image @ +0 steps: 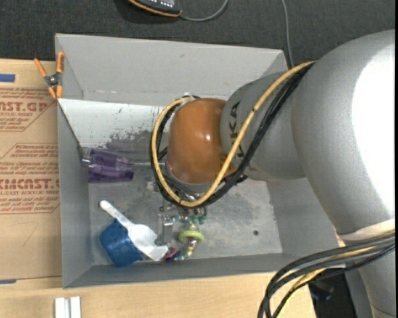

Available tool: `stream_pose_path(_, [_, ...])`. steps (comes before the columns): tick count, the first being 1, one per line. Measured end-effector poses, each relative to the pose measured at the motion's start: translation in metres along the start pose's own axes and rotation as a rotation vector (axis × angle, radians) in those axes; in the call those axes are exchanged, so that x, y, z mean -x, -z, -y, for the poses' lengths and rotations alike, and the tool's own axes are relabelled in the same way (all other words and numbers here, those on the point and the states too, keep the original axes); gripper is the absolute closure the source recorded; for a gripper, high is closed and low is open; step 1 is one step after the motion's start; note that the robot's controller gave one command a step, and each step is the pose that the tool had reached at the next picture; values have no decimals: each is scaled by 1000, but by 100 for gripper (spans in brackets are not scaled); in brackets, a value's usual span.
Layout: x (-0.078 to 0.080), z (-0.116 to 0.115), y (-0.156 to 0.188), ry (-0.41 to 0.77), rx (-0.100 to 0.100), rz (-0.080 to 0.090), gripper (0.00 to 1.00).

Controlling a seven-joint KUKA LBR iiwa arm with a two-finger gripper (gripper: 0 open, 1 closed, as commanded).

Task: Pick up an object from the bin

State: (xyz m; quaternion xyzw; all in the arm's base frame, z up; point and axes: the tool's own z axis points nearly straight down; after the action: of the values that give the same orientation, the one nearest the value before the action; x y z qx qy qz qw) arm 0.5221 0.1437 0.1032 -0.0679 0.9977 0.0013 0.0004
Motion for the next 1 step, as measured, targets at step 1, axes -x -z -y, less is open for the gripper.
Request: stream_pose_path(1, [0,0,0,0,0,0,0])
